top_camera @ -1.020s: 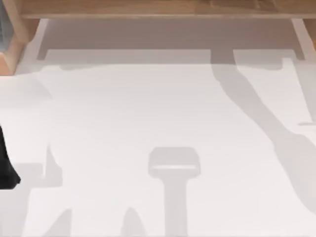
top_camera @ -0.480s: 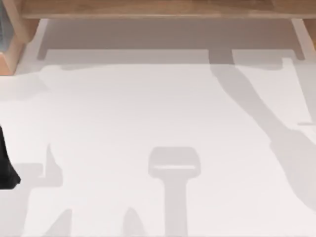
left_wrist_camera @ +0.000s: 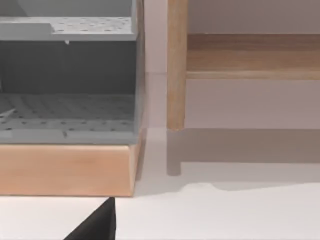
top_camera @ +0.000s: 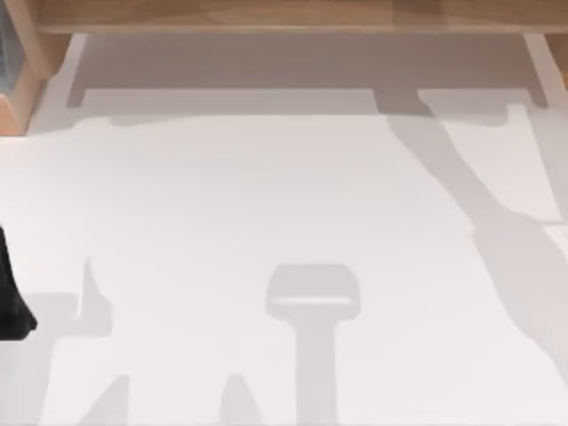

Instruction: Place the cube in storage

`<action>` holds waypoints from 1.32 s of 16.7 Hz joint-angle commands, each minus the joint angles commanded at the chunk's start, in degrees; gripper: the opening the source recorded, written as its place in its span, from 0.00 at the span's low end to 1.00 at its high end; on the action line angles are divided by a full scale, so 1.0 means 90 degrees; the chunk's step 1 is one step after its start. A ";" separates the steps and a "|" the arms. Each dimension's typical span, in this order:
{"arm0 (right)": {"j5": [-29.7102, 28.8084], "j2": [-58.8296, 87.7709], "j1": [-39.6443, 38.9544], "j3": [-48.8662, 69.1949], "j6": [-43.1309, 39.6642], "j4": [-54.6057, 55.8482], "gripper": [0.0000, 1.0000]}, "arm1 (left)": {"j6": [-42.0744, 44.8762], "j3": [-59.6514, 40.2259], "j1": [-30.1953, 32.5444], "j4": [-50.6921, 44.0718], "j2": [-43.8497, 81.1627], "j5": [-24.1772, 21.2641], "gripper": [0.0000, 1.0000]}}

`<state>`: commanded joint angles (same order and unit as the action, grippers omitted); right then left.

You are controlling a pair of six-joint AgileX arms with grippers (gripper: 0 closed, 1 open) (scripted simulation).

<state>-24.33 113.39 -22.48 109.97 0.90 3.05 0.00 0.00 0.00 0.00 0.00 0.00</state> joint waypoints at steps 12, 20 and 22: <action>0.0000 0.0000 0.0000 0.0000 0.0000 0.0000 0.32 | 0.0000 0.0000 0.0000 0.0000 0.0000 0.0000 1.00; 0.0000 0.0000 0.0000 0.0000 0.0000 0.0000 0.00 | 0.0000 0.0000 0.0000 0.0000 0.0000 0.0000 1.00; 0.0000 0.0000 0.0000 0.0000 0.0000 0.0000 0.00 | 0.0000 0.0000 0.0000 0.0000 0.0000 0.0000 1.00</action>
<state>-24.33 113.39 -22.48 109.97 0.90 3.05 0.00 0.00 0.00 0.00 0.00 0.00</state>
